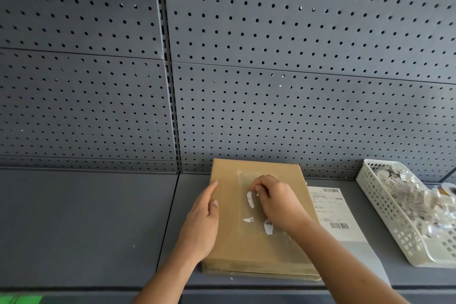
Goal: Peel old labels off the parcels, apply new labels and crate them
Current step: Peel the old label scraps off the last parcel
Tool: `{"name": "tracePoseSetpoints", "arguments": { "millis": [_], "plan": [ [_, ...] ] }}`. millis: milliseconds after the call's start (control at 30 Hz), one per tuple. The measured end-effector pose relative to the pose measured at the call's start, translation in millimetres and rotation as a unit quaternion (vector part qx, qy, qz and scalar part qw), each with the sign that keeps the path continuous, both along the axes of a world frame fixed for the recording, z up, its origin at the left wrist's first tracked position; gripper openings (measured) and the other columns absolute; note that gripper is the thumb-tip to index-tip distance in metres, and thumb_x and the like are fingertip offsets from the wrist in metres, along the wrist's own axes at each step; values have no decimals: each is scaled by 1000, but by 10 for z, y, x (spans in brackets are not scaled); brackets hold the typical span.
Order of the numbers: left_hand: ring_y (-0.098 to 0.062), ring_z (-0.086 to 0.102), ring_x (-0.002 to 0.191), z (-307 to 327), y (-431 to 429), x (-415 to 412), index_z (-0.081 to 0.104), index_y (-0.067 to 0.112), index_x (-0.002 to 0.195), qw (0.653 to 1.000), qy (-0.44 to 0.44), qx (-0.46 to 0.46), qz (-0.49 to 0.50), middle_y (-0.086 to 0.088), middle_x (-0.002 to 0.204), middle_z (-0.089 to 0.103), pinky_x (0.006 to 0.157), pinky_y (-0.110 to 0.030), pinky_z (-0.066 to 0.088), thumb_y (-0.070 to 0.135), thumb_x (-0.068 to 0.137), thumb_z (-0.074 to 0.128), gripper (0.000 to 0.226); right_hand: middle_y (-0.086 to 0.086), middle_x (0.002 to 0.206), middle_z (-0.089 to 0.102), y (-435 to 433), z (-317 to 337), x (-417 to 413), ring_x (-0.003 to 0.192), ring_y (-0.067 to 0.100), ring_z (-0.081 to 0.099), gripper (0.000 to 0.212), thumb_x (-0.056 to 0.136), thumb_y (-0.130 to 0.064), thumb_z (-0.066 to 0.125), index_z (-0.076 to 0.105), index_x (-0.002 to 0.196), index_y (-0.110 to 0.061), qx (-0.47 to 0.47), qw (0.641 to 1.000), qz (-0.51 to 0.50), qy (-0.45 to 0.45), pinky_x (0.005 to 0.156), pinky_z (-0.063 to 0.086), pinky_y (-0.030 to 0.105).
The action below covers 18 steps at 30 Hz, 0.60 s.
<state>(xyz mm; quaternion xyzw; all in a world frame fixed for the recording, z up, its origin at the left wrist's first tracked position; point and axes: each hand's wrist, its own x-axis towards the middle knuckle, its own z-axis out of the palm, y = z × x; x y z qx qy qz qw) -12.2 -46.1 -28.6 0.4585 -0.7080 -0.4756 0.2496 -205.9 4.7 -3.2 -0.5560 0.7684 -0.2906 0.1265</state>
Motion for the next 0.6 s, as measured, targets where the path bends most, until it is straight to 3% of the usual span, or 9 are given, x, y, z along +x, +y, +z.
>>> {"name": "tracePoseSetpoints", "arguments": {
  "millis": [133,300,600],
  "plan": [
    [0,28,145,-7,-2,10,28,49,153,1000,-2,-3,0,22,160,28,113,-20,21,31,109,30,47,-8,94,60,-6,-41,42,71,15,60,28,100,-12,38,63,89,-20,14,999,15,28,68,50,33],
    [0,29,144,-5,4,3,29,50,152,1000,-4,-4,0,22,159,29,112,-21,24,31,109,30,46,-9,95,62,-1,-57,-2,76,14,59,28,99,-9,40,62,86,-22,0,1000,6,0,71,50,34],
    [12,25,131,-2,-5,4,30,47,153,1000,1,-2,-2,23,159,29,110,-17,20,29,109,31,47,-11,93,59,2,-75,36,75,10,56,28,99,-10,40,63,88,-20,7,1000,10,14,69,47,30]
  ]
}}
